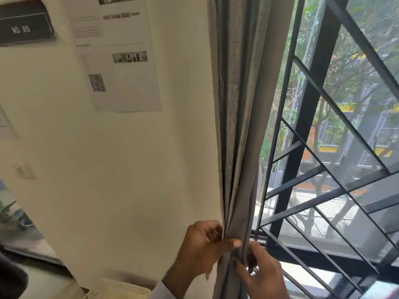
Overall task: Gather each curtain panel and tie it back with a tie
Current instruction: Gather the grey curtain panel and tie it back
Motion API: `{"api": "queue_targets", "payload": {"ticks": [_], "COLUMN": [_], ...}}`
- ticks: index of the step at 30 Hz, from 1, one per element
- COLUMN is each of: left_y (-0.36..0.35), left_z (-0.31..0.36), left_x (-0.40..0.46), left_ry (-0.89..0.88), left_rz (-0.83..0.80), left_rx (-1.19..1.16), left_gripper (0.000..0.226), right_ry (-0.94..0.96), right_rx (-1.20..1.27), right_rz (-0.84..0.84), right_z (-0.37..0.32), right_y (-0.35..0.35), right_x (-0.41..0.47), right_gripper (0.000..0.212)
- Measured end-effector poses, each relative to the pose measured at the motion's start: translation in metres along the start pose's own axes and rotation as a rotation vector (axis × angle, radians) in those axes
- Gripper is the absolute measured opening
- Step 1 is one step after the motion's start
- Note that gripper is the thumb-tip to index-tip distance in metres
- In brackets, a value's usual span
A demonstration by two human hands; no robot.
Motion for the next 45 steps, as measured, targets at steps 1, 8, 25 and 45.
{"api": "queue_targets", "payload": {"ticks": [1,8,25,45], "left_y": [0.004,0.011,0.005,0.016], "left_z": [0.001,0.004,0.012,0.02], "left_x": [-0.001,-0.005,0.006,0.019], "left_ry": [-0.011,-0.014,-0.118,-0.273], "left_rz": [0.026,0.035,-0.146,0.158], "left_rx": [0.008,-0.014,0.246,0.606], "left_gripper": [0.051,0.038,0.024,0.055], "right_ry": [0.031,0.183,0.2,0.184], "right_rx": [0.003,-0.144,-0.229,-0.107], "right_rz": [0.026,0.218,0.002,0.081], "right_z": [-0.002,-0.006,-0.002,-0.033], "right_y": [0.0,-0.012,0.01,0.036], "right_x": [-0.001,-0.013,-0.007,0.013], "right_gripper": [0.054,0.014,0.039,0.016]}}
Point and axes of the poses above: each hand's wrist, its own x-axis towards the middle knuckle, its own y-axis out of the back of the hand, z = x × y, the point moved 7 cm from there along x, towards the middle knuckle, and after that the axes turned 7 degrees about -y, right-handed, at the moved point
